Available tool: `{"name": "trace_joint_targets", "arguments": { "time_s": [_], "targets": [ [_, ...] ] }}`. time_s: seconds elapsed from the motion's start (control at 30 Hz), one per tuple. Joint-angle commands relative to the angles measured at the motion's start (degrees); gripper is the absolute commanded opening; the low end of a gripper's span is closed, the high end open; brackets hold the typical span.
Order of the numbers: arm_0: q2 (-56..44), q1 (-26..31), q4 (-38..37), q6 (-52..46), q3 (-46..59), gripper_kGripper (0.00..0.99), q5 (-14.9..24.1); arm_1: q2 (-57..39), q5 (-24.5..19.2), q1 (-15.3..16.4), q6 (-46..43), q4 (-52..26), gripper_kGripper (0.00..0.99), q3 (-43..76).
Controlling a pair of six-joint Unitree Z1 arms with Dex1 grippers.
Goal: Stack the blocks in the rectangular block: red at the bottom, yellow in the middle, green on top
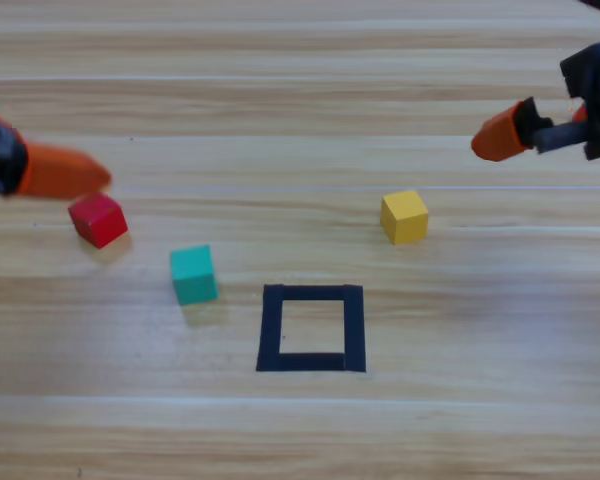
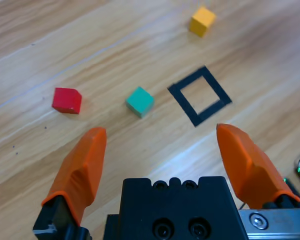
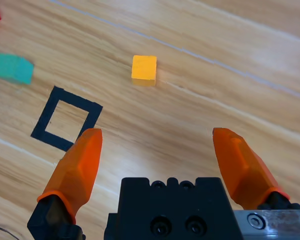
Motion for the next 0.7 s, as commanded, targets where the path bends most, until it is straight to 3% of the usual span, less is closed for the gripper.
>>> {"name": "trace_joint_targets", "arguments": {
  "time_s": [0.03,0.1,0.17,0.3,0.7],
  "targets": [
    [1.7,1.3,0.3,-7.6,-2.0,0.934,8.0,7.5,1.5,1.1,4.0,-0.6,0.973,-1.5],
    [3.0,3.9,0.3,-9.7,-2.2,0.917,7.9,9.0,1.8,1.1,4.0,0.0,0.973,-2.8],
    [6.1,10.4,3.8,-13.4,-4.8,0.917,1.6,11.5,2.6,0.8,4.2,0.1,0.973,-4.1],
    [15.1,12.3,10.0,-22.7,-10.9,0.919,3.0,17.4,5.3,-1.3,5.1,0.6,0.973,-8.2],
    [36.1,20.7,21.0,-41.2,-21.0,0.907,1.5,30.1,4.3,-4.3,5.1,4.4,0.969,-18.1]
  ]
}}
